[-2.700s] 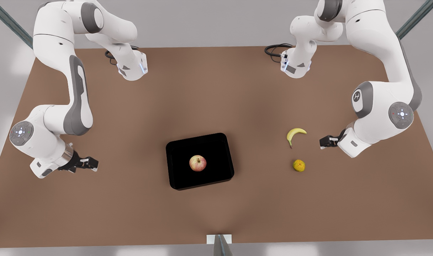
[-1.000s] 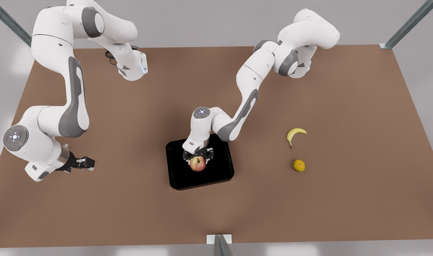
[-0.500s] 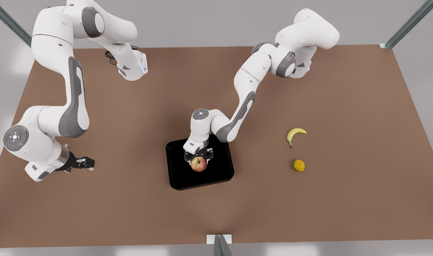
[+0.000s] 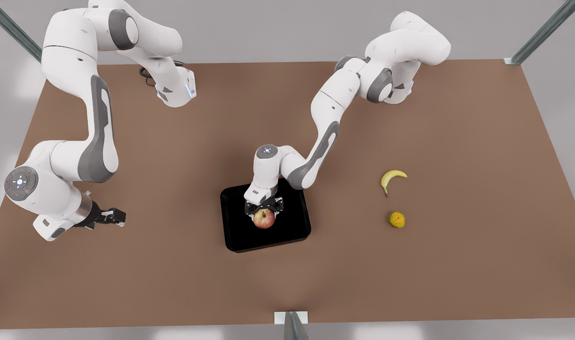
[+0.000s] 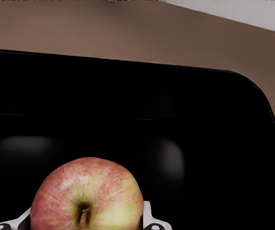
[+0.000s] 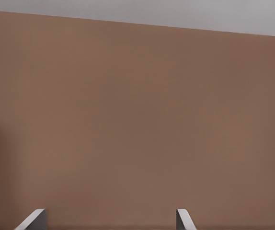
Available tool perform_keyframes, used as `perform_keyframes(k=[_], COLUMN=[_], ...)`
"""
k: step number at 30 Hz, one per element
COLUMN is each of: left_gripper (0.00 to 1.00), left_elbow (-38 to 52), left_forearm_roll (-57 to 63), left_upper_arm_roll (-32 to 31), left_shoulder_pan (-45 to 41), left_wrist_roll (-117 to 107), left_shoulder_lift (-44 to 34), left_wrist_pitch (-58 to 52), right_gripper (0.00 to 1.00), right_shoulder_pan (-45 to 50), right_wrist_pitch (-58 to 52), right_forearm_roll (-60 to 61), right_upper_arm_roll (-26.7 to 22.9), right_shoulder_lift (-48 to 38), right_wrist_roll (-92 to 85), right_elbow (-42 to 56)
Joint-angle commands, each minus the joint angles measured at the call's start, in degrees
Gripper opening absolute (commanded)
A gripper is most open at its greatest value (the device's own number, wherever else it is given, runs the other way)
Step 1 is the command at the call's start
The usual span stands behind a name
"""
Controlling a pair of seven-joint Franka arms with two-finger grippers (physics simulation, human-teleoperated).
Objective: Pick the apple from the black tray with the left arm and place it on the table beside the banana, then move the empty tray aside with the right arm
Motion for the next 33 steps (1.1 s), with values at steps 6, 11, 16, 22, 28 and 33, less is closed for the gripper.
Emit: perform_keyframes(k=[6,11,16,22,28,33], left_gripper=[0.92,0.92,0.93,0.94,1.0,1.0], left_elbow=[-5.29,-27.17,-27.62,-27.7,-28.05,-27.53], left_forearm_roll=[-9.0,-13.84,-18.14,-18.23,-18.14,-17.97], left_upper_arm_roll=[-4.35,-4.35,-4.35,-4.53,-4.53,-4.35], left_shoulder_pan=[3.43,20.12,29.71,29.36,29.44,29.44], left_wrist_roll=[13.47,40.27,55.75,55.66,55.23,55.05], left_shoulder_lift=[-20.83,-38.06,-30.07,-23.91,-23.29,-24.08], left_wrist_pitch=[-26.51,-25.36,-20.1,-16.23,-17.1,-19.21], right_gripper=[1.0,1.0,1.0,1.0,1.0,1.0], right_shoulder_pan=[2.11,16.26,25.31,27.86,26.9,25.58], right_wrist_pitch=[-0.11,-7.58,-8.37,4.72,22.13,23.88], right_forearm_roll=[-0.03,-1.53,-1.52,3.75,3.92,3.84], right_upper_arm_roll=[0.08,0.17,0.08,1.75,1.49,1.4], right_shoulder_lift=[-0.16,-0.68,0.64,1.78,0.64,3.36], right_wrist_roll=[3.36,23.67,25.87,45.2,46.44,43.89], right_elbow=[0.12,5.13,7.5,-2.08,-13.77,-14.21])
